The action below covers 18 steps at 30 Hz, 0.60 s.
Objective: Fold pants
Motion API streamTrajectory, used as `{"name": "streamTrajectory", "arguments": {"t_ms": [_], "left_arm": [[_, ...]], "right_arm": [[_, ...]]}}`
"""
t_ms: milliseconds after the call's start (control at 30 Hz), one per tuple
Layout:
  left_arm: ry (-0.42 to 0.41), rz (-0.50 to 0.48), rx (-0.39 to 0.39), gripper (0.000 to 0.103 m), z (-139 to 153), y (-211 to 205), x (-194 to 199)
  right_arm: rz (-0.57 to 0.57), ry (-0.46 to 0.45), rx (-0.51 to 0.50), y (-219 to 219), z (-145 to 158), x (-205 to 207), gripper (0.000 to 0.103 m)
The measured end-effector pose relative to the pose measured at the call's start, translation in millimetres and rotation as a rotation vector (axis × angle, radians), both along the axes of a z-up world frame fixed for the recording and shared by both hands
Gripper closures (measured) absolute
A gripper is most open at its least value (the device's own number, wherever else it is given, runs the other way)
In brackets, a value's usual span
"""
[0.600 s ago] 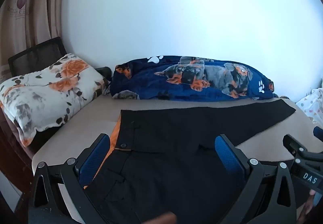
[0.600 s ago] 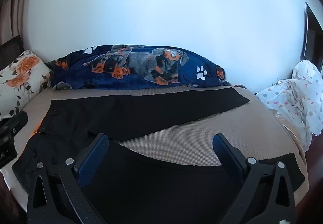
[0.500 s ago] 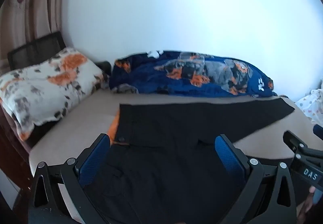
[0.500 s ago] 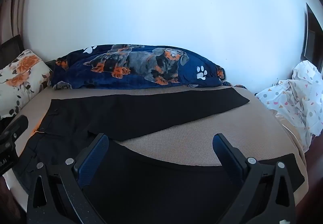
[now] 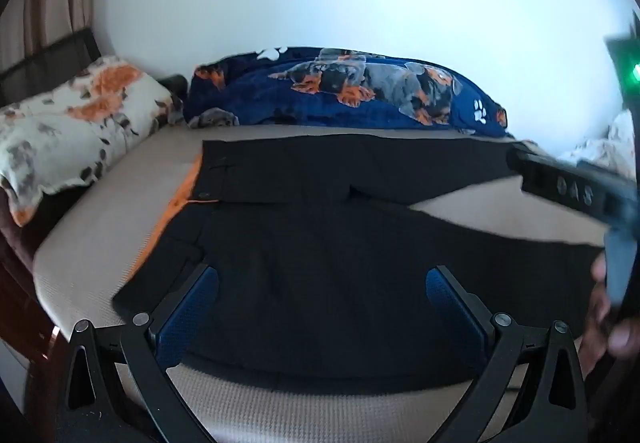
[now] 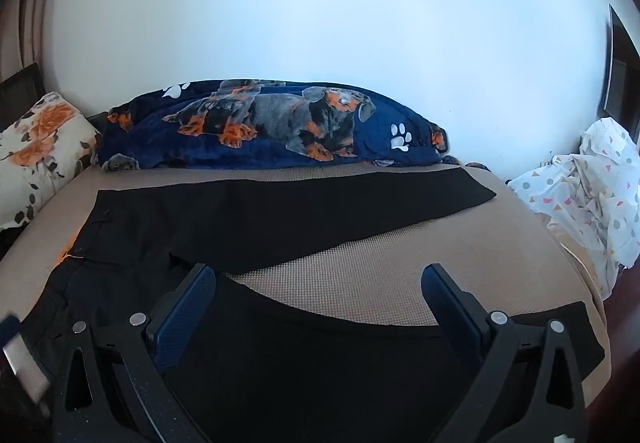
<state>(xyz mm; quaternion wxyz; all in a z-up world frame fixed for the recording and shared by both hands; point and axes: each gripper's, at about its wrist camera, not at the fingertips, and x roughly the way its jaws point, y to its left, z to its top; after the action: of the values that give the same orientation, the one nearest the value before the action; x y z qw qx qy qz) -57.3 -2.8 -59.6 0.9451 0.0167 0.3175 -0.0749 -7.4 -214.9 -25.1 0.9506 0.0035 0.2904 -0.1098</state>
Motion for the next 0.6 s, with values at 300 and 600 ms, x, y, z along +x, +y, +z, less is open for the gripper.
{"name": "streamTrajectory", "arguments": {"t_ms": [300,600], "left_arm": [[-0.036,0.020,-0.074,0.000,-1.9,13.7,-21.9],[-0.004,0.038,-0.083,0.000,-2.7,16.6,-21.5]], "right_arm": [[0.002,0.003,0.001,-0.6,1.0,-0.2,0.001],[0.012,0.000,-0.010,5.4,1.7,-4.0,0.001]]}}
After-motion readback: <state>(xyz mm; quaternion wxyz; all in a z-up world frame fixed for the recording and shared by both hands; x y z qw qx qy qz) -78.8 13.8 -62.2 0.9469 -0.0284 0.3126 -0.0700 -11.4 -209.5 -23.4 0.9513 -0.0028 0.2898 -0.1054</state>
